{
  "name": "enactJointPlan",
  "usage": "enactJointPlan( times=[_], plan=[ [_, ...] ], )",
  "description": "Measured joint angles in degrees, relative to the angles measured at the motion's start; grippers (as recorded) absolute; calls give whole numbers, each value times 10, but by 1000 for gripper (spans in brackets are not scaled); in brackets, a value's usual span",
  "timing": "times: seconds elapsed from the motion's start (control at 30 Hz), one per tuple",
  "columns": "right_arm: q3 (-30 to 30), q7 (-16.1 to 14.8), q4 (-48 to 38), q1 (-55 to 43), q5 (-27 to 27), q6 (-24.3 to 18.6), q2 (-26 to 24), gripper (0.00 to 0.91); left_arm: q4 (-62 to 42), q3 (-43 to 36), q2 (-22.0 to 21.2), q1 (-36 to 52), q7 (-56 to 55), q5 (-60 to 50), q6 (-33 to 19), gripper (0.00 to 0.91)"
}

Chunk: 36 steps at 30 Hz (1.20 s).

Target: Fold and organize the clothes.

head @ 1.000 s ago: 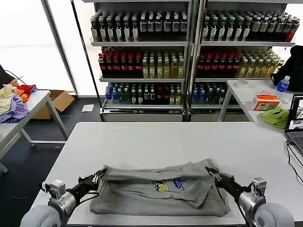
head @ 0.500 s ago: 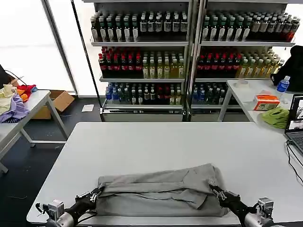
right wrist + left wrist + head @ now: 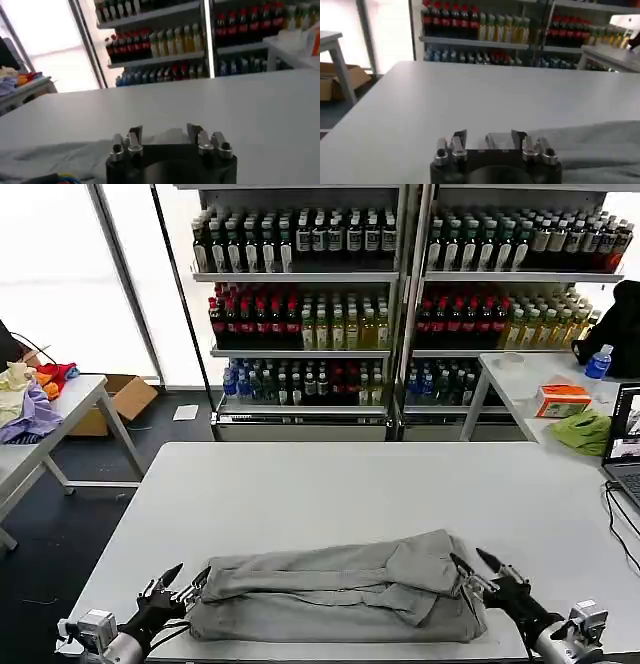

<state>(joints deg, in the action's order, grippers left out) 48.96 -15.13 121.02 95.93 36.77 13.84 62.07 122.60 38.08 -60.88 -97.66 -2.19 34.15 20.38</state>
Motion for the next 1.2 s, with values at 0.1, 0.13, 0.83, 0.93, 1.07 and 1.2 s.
enactJointPlan(
  times=[0.1, 0.13, 0.83, 0.93, 1.07, 1.2],
  plan=[
    [12, -9, -15, 1, -9, -52, 3, 907, 0, -15, -18, -13, -21, -33, -39, 907],
    [16, -11, -21, 2, -10, -69, 5, 907, 0, -22, -25, -15, -27, -44, -52, 907],
    [32, -11, -81, 10, -6, -198, 29, 907, -29, -102, -116, -15, -74, -128, -123, 464],
    [34, -9, -80, 12, -3, -203, 28, 907, -31, -105, -121, -12, -76, -128, -118, 393],
    [38, -8, -75, 13, 3, -206, 26, 907, -41, -107, -127, -11, -78, -125, -110, 433],
    [39, -8, -66, 14, 7, -208, 28, 907, -49, -107, -131, -14, -79, -124, -104, 232]
  ],
)
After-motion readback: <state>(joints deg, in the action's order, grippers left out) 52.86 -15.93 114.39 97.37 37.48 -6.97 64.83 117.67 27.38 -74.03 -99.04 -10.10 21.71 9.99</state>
